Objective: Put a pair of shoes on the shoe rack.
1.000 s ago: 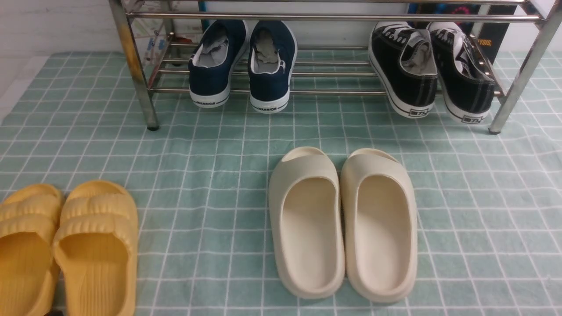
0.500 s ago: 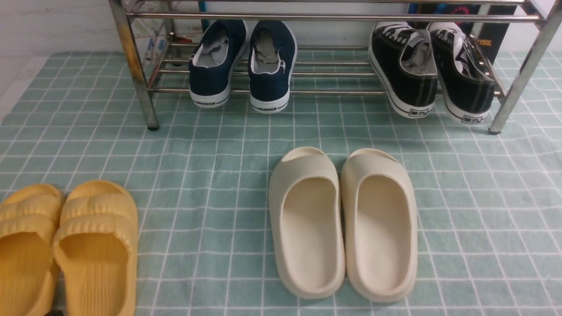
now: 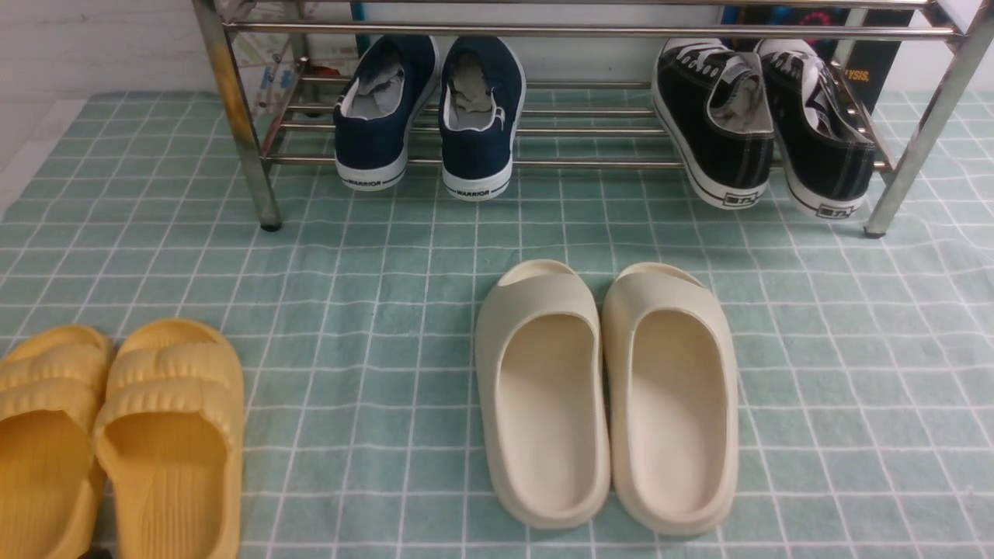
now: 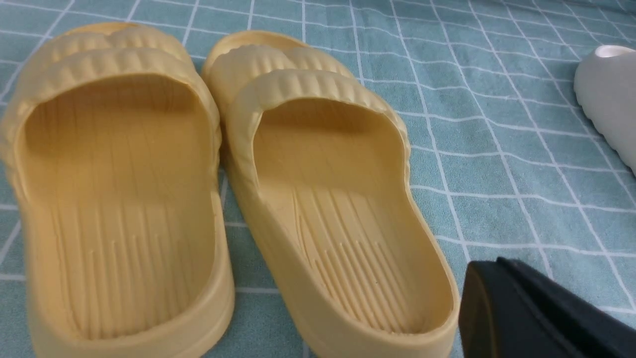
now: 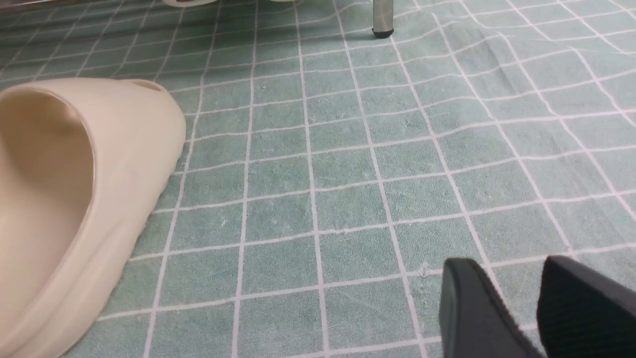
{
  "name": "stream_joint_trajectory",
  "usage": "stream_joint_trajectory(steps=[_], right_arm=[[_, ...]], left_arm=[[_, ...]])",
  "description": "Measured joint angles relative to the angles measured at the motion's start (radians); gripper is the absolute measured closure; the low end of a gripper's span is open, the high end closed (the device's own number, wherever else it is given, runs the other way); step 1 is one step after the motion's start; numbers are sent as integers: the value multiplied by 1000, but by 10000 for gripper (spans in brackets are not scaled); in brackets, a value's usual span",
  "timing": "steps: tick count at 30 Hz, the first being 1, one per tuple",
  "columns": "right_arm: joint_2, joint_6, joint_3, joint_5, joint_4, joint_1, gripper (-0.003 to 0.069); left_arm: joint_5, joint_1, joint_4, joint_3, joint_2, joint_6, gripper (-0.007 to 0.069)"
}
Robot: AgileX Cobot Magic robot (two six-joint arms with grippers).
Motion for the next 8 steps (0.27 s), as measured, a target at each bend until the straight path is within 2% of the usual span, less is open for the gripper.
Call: stream_joint_trajectory(steps=[8], right_arm=[[0, 0, 0, 0, 0, 0, 419]], left_arm=[[0, 0, 0, 0, 0, 1, 621]])
